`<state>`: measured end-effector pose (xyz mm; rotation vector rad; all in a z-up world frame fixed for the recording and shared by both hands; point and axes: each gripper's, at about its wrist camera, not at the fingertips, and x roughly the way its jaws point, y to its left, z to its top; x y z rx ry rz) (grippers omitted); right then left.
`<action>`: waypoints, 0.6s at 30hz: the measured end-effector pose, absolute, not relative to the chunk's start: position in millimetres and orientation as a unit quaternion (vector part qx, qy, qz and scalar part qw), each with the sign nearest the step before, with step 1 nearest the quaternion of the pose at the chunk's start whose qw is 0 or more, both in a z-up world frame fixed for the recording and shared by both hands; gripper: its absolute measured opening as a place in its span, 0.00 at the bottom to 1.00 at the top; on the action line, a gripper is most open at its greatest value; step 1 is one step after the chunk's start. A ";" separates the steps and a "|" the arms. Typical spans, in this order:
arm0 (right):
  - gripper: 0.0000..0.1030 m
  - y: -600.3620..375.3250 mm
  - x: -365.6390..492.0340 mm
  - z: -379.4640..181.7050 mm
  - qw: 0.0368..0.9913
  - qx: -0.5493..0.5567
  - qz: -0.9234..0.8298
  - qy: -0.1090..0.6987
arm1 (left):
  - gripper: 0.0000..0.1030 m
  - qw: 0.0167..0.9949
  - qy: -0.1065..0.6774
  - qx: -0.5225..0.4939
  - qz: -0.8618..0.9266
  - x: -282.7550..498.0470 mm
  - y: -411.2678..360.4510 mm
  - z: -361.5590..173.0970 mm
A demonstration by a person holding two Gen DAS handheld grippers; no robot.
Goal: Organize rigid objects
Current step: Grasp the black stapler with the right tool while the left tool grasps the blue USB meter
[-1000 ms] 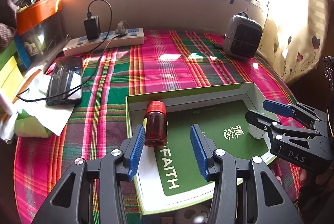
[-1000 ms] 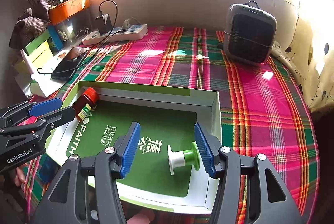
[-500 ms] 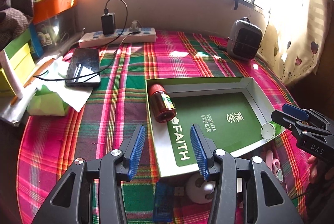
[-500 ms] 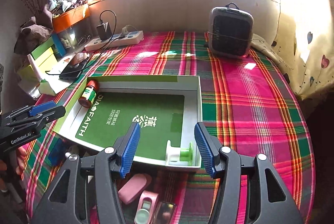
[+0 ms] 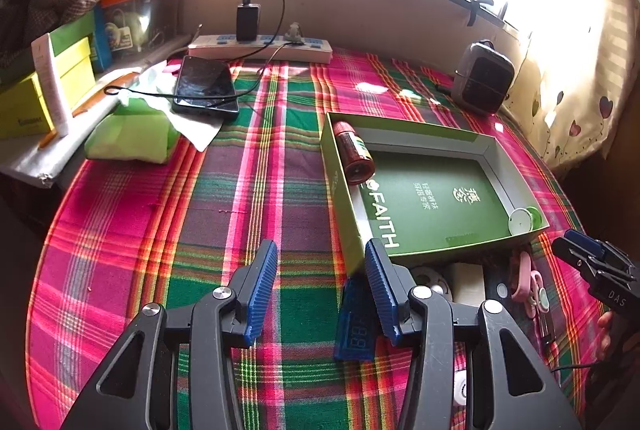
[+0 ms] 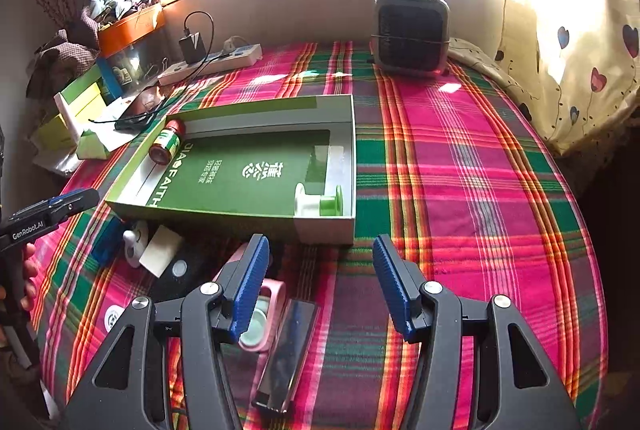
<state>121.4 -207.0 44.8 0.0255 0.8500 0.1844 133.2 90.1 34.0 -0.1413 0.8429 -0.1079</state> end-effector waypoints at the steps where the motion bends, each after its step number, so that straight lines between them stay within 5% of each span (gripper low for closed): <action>1: 0.54 -208.1 118.7 42.6 0.906 0.013 0.087 0.414 | 0.44 0.908 0.409 -0.070 -0.052 130.7 91.4 32.7; 18: 0.54 -207.9 81.0 26.4 0.901 0.025 0.090 0.424 | 0.44 0.895 0.435 -0.067 -0.076 107.7 82.6 10.9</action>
